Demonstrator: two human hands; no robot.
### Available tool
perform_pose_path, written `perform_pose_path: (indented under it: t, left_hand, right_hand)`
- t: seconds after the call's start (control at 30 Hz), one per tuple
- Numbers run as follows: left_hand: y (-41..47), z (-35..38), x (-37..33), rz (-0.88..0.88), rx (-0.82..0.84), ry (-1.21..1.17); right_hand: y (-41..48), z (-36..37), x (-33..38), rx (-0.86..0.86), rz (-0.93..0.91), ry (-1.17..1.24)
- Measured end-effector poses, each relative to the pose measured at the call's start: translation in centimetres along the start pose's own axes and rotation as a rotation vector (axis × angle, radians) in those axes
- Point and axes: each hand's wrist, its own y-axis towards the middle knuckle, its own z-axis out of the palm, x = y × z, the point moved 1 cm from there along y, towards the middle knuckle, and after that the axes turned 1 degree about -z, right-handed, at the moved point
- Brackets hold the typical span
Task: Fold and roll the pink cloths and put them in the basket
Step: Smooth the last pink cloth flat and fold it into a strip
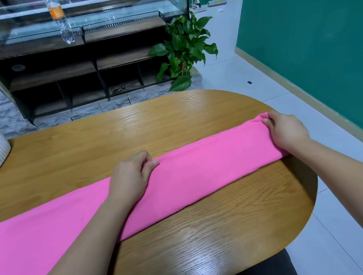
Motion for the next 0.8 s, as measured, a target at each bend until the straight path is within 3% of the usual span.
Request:
perform_pose_path:
  t: [0.2,0.5,0.57,0.67,0.8]
  left_hand:
    - [0.4,0.0,0.2,-0.129,-0.027,-0.089]
    - [-0.1,0.0,-0.2,-0.07,-0.135,0.249]
    - [-0.5,-0.2,-1.1,-0.005,-0.198,0.327]
    - [-1.6,-0.5,-2.5,0.243,-0.265,0.321]
    - [-2.2,0.0,-2.7,0.465,-0.158,0.259]
  right_hand:
    - [0.4,0.2,0.4,0.003,0.048,-0.086]
    - [1.7,0.7,0.8,0.07,0.077,-0.252]
    - [1.8,0.8,0.6,0.025,0.038,-0.303]
    - [1.6,1.0,0.5,-0.044,-0.021,-0.31]
    - [1.8,1.0,1.4,-0.094,-0.049,-0.342]
